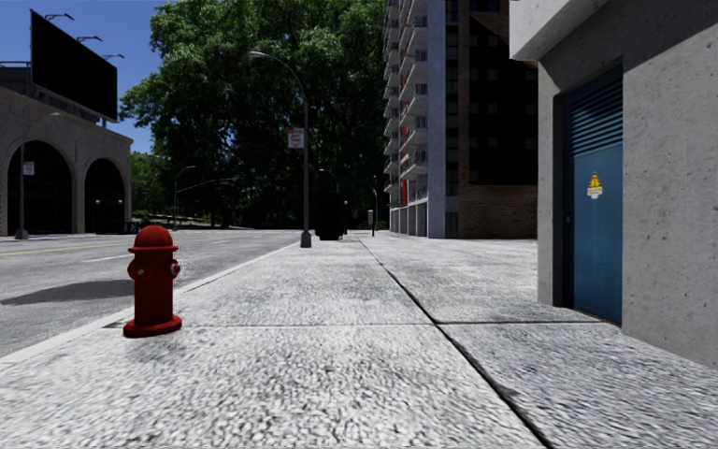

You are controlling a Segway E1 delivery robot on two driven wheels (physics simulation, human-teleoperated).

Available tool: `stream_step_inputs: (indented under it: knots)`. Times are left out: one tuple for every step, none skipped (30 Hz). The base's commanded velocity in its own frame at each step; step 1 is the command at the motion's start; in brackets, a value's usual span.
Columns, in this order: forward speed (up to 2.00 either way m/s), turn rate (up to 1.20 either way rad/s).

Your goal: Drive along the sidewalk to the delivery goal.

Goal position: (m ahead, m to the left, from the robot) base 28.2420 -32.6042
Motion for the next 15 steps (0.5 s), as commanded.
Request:
stream_step_inputs:
  knots:
    - [2.00,0.00]
    - [2.00,0.00]
    - [2.00,0.00]
    - [2.00,0.00]
    - [2.00,0.00]
    - [2.00,0.00]
    - [2.00,0.00]
    - [2.00,0.00]
    - [2.00,0.00]
    - [2.00,0.00]
    - [2.00,0.00]
    - [2.00,0.00]
    - [2.00,0.00]
    - [2.00,0.00]
    - [2.00,0.00]
